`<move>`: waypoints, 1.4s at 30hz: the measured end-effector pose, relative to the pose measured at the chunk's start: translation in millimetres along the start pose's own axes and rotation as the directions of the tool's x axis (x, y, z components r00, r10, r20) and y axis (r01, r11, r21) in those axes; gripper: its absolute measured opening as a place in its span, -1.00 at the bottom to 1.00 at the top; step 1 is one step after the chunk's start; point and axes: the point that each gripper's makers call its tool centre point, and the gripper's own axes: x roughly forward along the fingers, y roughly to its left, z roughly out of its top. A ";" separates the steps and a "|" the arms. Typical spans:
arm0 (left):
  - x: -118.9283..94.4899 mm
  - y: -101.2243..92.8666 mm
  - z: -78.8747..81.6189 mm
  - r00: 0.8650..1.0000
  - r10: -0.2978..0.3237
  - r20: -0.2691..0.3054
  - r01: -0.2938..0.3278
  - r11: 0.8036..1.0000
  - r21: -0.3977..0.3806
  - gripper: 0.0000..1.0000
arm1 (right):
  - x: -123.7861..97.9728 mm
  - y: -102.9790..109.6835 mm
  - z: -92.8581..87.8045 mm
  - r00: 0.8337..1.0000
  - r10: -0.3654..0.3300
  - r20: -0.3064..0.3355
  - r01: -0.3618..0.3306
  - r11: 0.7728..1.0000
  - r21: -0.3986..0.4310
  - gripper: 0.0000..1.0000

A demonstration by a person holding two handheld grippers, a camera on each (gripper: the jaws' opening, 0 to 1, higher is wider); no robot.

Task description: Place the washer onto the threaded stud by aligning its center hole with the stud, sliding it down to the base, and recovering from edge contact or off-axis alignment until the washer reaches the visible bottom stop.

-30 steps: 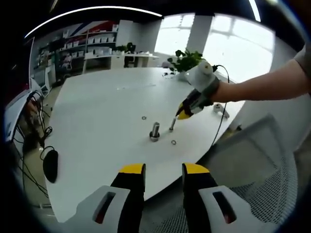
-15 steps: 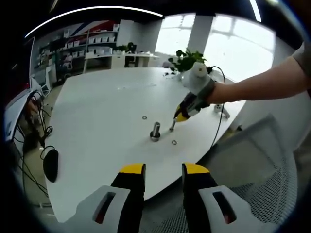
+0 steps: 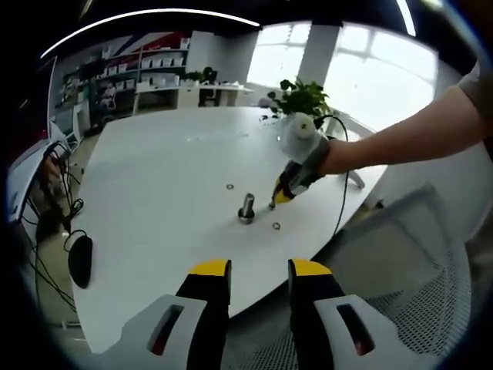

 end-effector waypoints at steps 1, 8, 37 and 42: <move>0.2 -0.4 -0.3 1.000 -0.002 -0.002 0.002 1.000 0.000 -0.45 | 2.8 0.9 -1.3 1.000 0.002 -0.008 -0.002 1.000 0.005 -0.73; 0.0 -0.2 -0.3 1.000 0.000 -0.001 0.000 1.000 -0.001 -0.45 | 12.3 3.6 -4.9 0.999 -0.001 -0.037 0.001 1.000 0.000 -0.72; -1.5 1.7 3.7 1.000 0.008 0.022 -0.008 1.000 -0.004 -0.45 | -13.1 -14.3 30.0 1.000 0.011 0.017 -0.011 1.000 -0.021 -0.47; -1.6 1.4 3.4 1.000 0.007 0.019 -0.007 1.000 -0.005 -0.46 | -9.0 -24.5 45.3 1.000 0.010 0.018 -0.009 0.999 -0.049 -0.47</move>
